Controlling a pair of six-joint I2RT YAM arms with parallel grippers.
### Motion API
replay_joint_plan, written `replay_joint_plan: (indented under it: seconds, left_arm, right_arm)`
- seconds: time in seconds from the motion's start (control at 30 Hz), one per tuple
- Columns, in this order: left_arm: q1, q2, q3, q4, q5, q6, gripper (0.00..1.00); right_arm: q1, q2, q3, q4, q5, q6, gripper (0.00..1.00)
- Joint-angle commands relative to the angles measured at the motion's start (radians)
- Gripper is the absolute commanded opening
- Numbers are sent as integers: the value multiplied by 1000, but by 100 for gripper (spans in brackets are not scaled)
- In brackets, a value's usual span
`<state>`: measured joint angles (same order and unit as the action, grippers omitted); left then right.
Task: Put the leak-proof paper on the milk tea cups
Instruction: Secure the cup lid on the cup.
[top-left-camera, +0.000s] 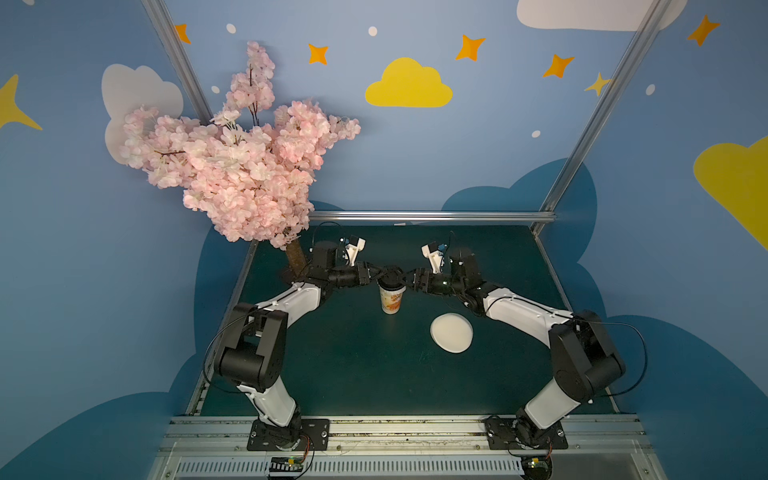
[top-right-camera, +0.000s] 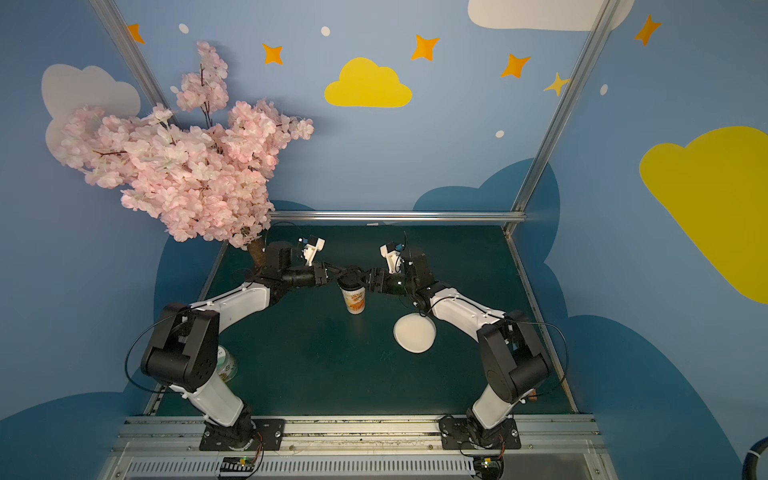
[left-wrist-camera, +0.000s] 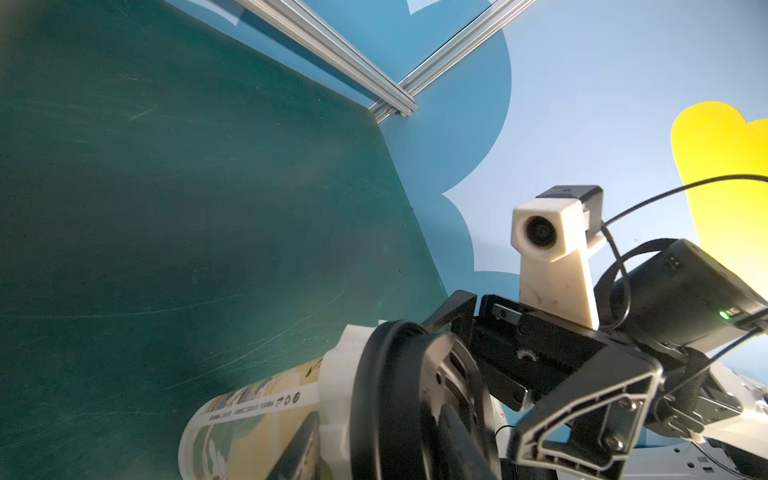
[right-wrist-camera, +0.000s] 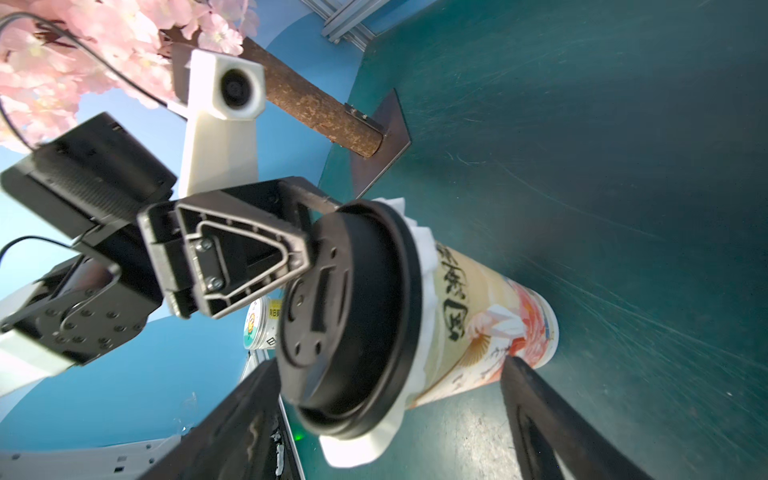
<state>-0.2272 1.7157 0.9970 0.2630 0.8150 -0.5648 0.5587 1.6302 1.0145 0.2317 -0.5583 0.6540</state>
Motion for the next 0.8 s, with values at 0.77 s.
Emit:
replay_joint_plan:
  seconds: [0.77]
  left_arm:
    - [-21,138,-89,-354,-116,74,44]
  right_arm:
    - [24,98,-112,187,31,-21,61]
